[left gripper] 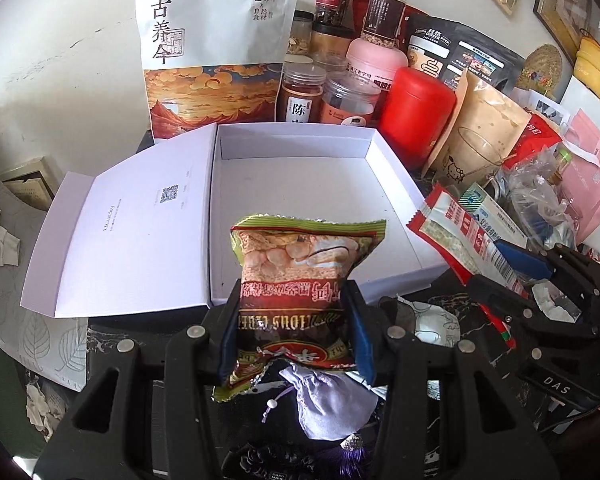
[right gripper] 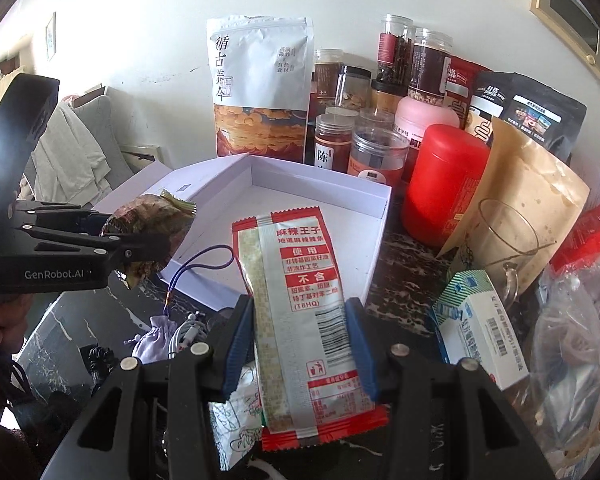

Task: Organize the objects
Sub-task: 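Lower both packets into the white box and open both tools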

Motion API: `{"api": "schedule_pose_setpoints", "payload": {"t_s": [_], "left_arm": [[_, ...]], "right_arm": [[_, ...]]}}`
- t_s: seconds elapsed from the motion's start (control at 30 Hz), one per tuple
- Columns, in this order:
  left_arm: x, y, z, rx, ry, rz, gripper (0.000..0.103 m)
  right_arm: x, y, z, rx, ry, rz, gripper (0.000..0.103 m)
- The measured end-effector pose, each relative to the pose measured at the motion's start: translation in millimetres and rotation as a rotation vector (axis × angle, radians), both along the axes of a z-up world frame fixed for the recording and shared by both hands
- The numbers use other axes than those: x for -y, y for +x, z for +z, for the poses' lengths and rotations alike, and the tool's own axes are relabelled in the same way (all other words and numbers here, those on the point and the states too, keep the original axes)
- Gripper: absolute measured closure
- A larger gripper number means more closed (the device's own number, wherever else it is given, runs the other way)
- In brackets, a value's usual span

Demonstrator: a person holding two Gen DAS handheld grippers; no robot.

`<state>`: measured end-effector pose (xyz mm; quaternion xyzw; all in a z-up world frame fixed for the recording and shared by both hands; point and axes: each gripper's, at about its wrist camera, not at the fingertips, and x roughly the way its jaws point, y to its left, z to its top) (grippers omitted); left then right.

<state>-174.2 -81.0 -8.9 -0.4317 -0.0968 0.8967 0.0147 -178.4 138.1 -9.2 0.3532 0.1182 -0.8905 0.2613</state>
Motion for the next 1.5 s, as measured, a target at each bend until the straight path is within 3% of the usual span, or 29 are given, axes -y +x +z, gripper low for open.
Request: {"api": "schedule_pose_setpoints", "payload": {"t_s": [0.87, 1.2, 1.5], "left_arm": [[24, -106, -11, 0.01, -0.042, 0.025, 0.059], [29, -143, -10, 0.009, -0.12, 0.03, 0.059], [25, -178, -27, 0.073, -0.138, -0.008, 0.059]], "right_arm": [[33, -90, 4, -0.029, -0.021, 0.016, 0.056], [42, -123, -6, -0.008, 0.003, 0.028, 0.056], [49, -153, -20, 0.031, 0.027, 0.036, 0.056]]}}
